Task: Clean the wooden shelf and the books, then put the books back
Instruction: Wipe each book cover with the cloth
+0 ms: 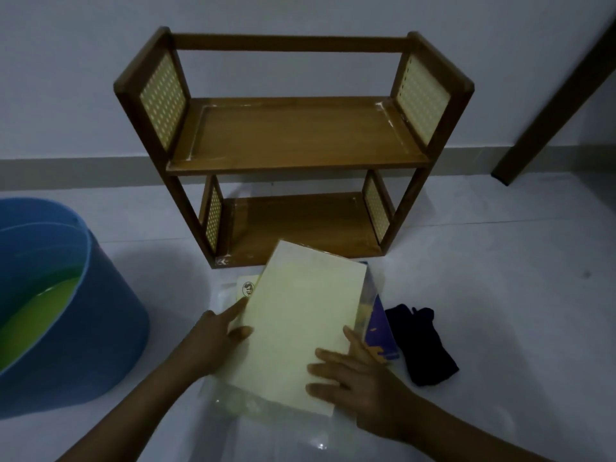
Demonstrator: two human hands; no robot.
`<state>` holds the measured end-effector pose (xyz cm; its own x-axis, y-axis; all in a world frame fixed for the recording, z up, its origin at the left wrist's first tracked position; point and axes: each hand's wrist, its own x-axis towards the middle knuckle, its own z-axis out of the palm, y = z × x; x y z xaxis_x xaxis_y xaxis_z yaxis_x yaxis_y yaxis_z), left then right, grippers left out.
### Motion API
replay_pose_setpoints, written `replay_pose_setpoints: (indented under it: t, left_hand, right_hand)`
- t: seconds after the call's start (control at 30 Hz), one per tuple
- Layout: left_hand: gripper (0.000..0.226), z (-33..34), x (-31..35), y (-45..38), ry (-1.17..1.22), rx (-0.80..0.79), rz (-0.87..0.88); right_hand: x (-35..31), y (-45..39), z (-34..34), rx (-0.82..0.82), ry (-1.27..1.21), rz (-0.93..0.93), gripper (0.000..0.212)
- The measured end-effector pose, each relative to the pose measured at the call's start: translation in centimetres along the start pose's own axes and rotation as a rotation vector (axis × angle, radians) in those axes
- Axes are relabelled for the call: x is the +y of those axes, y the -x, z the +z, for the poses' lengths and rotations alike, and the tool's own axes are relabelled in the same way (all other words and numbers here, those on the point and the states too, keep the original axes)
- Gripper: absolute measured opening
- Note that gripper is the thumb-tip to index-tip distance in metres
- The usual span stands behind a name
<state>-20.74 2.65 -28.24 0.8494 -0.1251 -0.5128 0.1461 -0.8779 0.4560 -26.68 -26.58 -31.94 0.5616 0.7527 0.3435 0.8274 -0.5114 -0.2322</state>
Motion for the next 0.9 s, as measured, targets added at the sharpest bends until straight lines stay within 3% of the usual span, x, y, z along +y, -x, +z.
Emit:
replay_pose_setpoints:
  t: [0.1,0.17,0.23,0.27,0.3,0.4,0.5,0.63,0.73,0.9]
  left_hand:
    - [0.033,-2.9,-0.4,1.7,0.483,-0.110,0.048]
    - [0.036,-4.2,-1.1,2.8,0.651,-0.045,0.151]
    - [0.067,-4.8,-0.6,3.3,0.632,0.074,0.346]
    - [0.084,-4.8,0.2,3.6,0.653,0.125,0.418]
    - [0.087,-5.0,1.5,3.9,0.701,0.159,0.435]
    - [0.043,-5.0,5.0,4.1,0.720,0.312,0.407]
    - [0.027,-4.3,5.6,3.6,0.727,0.339,0.334]
    - [0.052,-3.3,5.1,3.2,0.745,0.347,0.280]
    - [0.034,-3.6,5.2,2.6,0.736,0.361,0.273]
    - [0.028,-4.0,6.0,2.8,0.695,0.412,0.297]
  right_hand:
    - [0.0,-2.6,-4.1,0.121,-0.159,0.087,0.036]
    - [0.1,-5.0,-8.3,0.181,-0.258,0.189,0.044]
    - [0.1,-7.1,-12.8,0.217,-0.364,0.280,0.048]
    - [-0.1,-8.0,-15.0,0.232,-0.415,0.296,0.039]
    - [-0.3,-8.8,-17.0,0.245,-0.463,0.301,0.032]
    - [-0.4,-10.2,-20.2,0.337,-0.677,0.359,0.033]
    - [1.1,-9.9,-19.1,0.447,-0.838,0.494,0.028]
    - [3.0,-7.8,-14.6,0.406,-0.906,0.669,0.031]
    - [3.6,-6.9,-11.2,0.339,-0.873,0.778,0.040]
    - [3.8,-7.2,-10.7,0.414,-0.808,0.836,0.034]
